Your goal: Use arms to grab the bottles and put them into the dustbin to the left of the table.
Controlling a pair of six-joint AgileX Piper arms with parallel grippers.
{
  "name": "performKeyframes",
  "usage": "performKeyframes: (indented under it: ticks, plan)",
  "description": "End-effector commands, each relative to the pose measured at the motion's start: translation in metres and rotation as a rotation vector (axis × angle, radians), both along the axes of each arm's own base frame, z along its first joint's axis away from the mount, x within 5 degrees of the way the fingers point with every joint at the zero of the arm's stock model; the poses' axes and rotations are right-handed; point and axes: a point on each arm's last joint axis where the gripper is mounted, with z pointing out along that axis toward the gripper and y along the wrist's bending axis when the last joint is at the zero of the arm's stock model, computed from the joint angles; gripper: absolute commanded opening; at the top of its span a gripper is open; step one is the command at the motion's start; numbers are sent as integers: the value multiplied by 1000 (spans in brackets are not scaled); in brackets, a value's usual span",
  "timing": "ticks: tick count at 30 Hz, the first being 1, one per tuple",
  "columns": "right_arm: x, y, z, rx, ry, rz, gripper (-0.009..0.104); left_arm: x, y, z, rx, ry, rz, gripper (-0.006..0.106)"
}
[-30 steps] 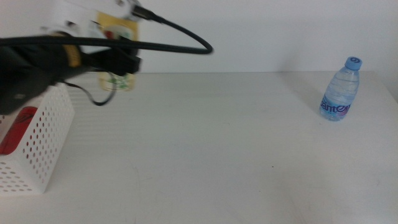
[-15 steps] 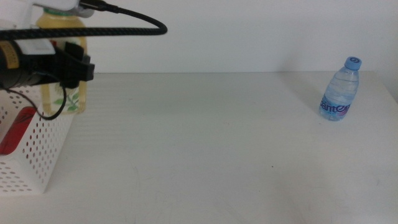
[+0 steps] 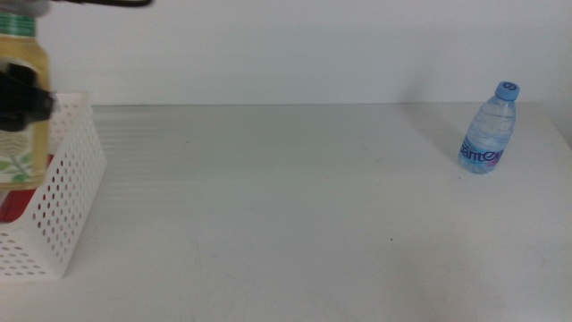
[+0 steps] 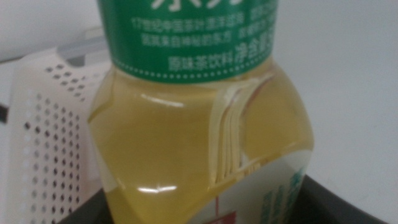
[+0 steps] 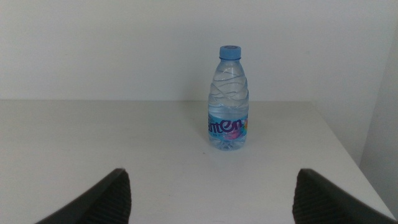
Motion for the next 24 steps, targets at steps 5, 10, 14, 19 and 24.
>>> performKeyframes:
  ticks: [5, 10, 14, 19, 24]
  plan:
    - [-2, -1, 11, -9, -107, -12, 68, 17, 35, 35, -78, -64, 98, -5]
    - [-2, -1, 11, -9, -107, -12, 68, 45, 53, 27, -131, 66, 100, -5]
    - [-2, -1, 11, -9, -107, -12, 68, 65, 64, 20, -138, 157, 106, -5]
    - [-2, -1, 11, -9, -107, -12, 68, 86, 71, 17, -130, 229, 89, -5]
    - [-2, -1, 11, -9, -107, -12, 68, 98, 77, 15, -108, 313, 83, -5]
